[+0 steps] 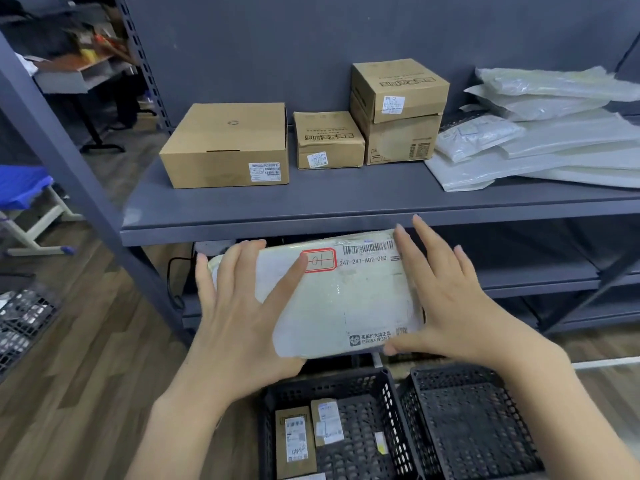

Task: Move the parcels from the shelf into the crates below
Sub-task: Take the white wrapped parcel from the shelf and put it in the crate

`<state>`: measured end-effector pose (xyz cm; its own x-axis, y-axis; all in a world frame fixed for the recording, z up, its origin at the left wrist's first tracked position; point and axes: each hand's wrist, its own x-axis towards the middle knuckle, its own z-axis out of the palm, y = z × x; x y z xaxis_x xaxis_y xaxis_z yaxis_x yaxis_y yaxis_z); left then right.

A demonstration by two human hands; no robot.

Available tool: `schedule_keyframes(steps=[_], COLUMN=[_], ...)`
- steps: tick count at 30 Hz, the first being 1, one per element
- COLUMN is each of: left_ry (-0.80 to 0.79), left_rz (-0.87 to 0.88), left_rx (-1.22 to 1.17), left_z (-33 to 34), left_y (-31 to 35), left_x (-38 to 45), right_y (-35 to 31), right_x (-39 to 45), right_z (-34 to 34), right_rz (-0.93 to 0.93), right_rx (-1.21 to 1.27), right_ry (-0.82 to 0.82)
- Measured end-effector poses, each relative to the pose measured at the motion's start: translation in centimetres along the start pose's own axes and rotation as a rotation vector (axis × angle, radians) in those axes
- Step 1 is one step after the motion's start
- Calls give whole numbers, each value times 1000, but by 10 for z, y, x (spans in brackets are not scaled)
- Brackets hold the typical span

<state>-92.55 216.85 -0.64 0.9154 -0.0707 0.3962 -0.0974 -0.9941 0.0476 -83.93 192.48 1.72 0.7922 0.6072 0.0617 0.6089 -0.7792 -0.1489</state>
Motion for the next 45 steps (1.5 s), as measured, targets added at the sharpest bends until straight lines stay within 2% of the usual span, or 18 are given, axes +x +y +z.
schedule_keyframes(steps=[3, 6, 8, 19, 32, 39, 45], left_ry=[25, 49, 48, -97, -374, -507, -605], left_rz=[70, 105, 122, 194, 201, 160, 100], left_rx=[-19, -21, -17, -127, -120, -66, -55], left_z=[3, 6, 8, 37, 79, 108, 151], left_y=[0, 0, -2, -1, 21, 47, 114], left_x=[-3, -5, -7, -24, -45, -53, -56], right_y=[2, 2, -1, -17, -8, 29, 94], right_x=[-6, -13, -19, -59, -97, -108, -132], right_z=[-1, 4, 10, 38, 92, 125, 145], right_rz=[-8, 71, 111, 251, 368, 381, 340], right_rx=[190, 482, 554, 530, 585, 681, 623], right_ry=[-117, -138, -132, -90, -163, -267, -374])
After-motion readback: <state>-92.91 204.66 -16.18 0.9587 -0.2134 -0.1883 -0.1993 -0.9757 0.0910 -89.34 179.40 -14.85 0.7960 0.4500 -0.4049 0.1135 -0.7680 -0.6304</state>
